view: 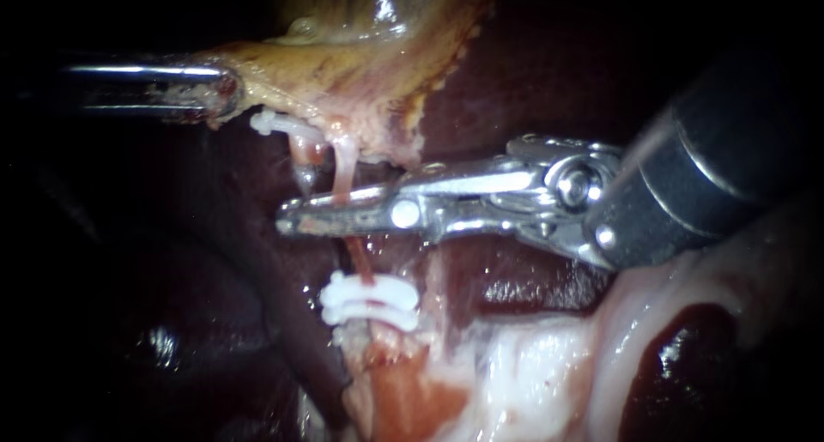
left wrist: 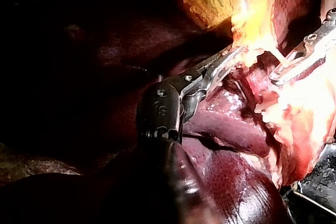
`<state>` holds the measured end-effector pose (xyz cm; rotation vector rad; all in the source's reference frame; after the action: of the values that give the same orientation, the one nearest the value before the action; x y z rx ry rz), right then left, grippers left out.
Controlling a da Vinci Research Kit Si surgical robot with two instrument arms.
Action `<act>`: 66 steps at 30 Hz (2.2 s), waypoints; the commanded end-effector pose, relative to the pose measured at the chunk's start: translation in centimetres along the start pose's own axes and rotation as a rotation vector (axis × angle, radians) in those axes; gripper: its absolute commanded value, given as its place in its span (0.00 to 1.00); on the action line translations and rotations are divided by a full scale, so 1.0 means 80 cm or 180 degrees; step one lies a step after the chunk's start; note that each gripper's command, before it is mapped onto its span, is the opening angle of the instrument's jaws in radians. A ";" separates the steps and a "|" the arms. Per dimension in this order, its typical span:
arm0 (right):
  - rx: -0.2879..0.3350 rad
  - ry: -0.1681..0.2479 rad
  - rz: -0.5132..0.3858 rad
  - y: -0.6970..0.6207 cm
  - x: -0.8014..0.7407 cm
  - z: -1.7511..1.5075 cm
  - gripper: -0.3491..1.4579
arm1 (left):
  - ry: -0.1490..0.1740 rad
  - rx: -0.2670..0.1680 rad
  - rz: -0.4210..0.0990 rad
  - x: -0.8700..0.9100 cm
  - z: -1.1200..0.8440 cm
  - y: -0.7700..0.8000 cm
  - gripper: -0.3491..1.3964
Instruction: Going back third clip right tube
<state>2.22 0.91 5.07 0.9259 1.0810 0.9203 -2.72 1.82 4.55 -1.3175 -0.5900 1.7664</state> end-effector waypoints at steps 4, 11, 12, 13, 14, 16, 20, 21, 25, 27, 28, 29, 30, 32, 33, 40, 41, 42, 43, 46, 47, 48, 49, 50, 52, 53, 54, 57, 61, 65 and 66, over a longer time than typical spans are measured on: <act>-0.0012 0.0003 0.0040 0.0002 0.0002 0.0006 0.25 | 0.0000 0.0000 0.0000 0.0000 -0.0001 0.0000 0.00; -0.0030 0.0026 -0.0106 0.0025 -0.0002 0.0019 0.42 | 0.0000 0.0001 0.0000 0.0000 0.0000 0.0001 0.00; -0.0034 0.0029 -0.0184 0.0032 -0.0003 0.0019 0.43 | 0.0000 0.0001 0.0000 0.0000 0.0000 0.0001 0.00; -0.0038 0.0031 -0.0223 0.0037 -0.0003 0.0019 0.43 | 0.0000 0.0001 0.0000 0.0000 0.0000 0.0000 0.00; -0.0041 0.0033 -0.0281 0.0042 -0.0004 0.0018 0.44 | 0.0000 0.0001 0.0000 0.0000 0.0000 0.0000 0.00; -0.0057 0.0044 -0.0434 0.0053 -0.0004 0.0018 0.45 | 0.0001 0.0002 0.0000 -0.0001 0.0001 0.0001 0.00; -0.0175 0.0093 -0.0681 0.0072 -0.0002 0.0015 0.46 | 0.0001 0.0004 0.0001 -0.0001 0.0001 0.0001 0.00; -0.0203 0.0088 -0.0739 0.0075 -0.0003 0.0013 0.46 | 0.0002 0.0004 0.0001 -0.0001 0.0001 0.0001 0.00; -0.0293 0.0002 -0.1032 0.0080 -0.0005 0.0004 0.47 | 0.0001 0.0004 0.0002 -0.0001 0.0001 0.0001 0.00; -0.0287 -0.0019 -0.1205 0.0079 -0.0008 -0.0002 0.47 | 0.0001 0.0003 0.0002 -0.0002 0.0000 0.0001 0.00; -0.0279 -0.0027 -0.1282 0.0077 -0.0010 -0.0006 0.47 | 0.0001 0.0003 0.0002 -0.0002 0.0000 0.0001 0.00; -0.0267 -0.0036 -0.1361 0.0074 -0.0013 -0.0013 0.47 | 0.0001 0.0003 0.0003 -0.0002 0.0000 0.0001 0.00; -0.0259 -0.0043 -0.1438 0.0071 -0.0015 -0.0018 0.47 | 0.0001 0.0003 0.0003 -0.0002 -0.0001 0.0001 0.00; -0.0231 -0.0063 -0.1615 0.0063 -0.0024 -0.0036 0.47 | 0.0001 0.0002 0.0003 -0.0002 -0.0001 0.0001 0.00; -0.0218 -0.0071 -0.1693 0.0059 -0.0027 -0.0045 0.47 | 0.0001 0.0002 0.0003 -0.0002 -0.0001 0.0001 0.00; -0.0107 -0.0128 -0.2096 0.0039 -0.0056 -0.0124 0.47 | 0.0001 0.0003 0.0004 -0.0003 -0.0001 0.0001 0.00; -0.0090 -0.0135 -0.2139 0.0037 -0.0061 -0.0137 0.47 | 0.0001 0.0004 0.0005 -0.0003 -0.0001 0.0002 0.00; -0.0079 -0.0140 -0.2161 0.0036 -0.0064 -0.0146 0.47 | 0.0001 0.0004 0.0005 -0.0004 0.0000 0.0002 0.00; -0.0071 -0.0154 -0.2203 0.0035 -0.0067 -0.0154 0.47 | 0.0002 0.0005 0.0005 -0.0004 0.0000 0.0002 0.00; -0.0062 -0.0219 -0.2311 0.0035 -0.0074 -0.0176 0.47 | 0.0003 0.0007 0.0006 -0.0004 0.0001 0.0002 0.00; -0.0070 -0.0257 -0.2335 0.0035 -0.0075 -0.0180 0.47 | 0.0003 0.0009 0.0006 -0.0005 0.0002 0.0003 0.00; -0.0078 -0.0295 -0.2359 0.0036 -0.0077 -0.0185 0.47 | 0.0004 0.0010 0.0008 -0.0006 0.0003 0.0003 0.00; -0.0084 -0.0323 -0.2381 0.0036 -0.0077 -0.0188 0.47 | 0.0005 0.0012 0.0008 -0.0006 0.0004 0.0003 0.00; -0.0095 -0.0360 -0.2405 0.0036 -0.0078 -0.0190 0.47 | 0.0006 0.0014 0.0010 -0.0007 0.0005 0.0003 0.00; -0.0099 -0.0379 -0.2407 0.0036 -0.0078 -0.0192 0.47 | 0.0009 0.0021 0.0014 -0.0010 0.0010 0.0003 0.00; -0.0100 -0.0379 -0.2407 0.0036 -0.0079 -0.0192 0.47 | 0.0014 0.0036 0.0018 -0.0013 0.0013 0.0003 0.00; -0.0099 -0.0379 -0.2407 0.0036 -0.0079 -0.0192 0.47 | 0.0014 0.0028 0.0023 -0.0017 0.0019 0.0003 0.00; -0.0099 -0.0379 -0.2407 0.0036 -0.0079 -0.0191 0.47 | -0.0033 0.0017 0.0049 -0.0032 0.0041 0.0000 0.00; -0.0101 -0.0379 -0.2407 0.0036 -0.0078 -0.0190 0.47 | -0.0081 -0.0007 0.0085 -0.0053 0.0077 -0.0011 0.00; -0.0102 -0.0378 -0.2407 0.0036 -0.0078 -0.0190 0.47 | -0.0132 -0.0023 0.0076 -0.0068 0.0106 -0.0023 0.00; -0.0102 -0.0378 -0.2407 0.0036 -0.0078 -0.0190 0.47 | -0.0141 -0.0021 0.0081 -0.0070 0.0108 -0.0025 0.00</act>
<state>0.58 0.66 5.20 0.4656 1.1801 0.2510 -3.41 1.55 5.32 -1.3003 -0.6066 1.8190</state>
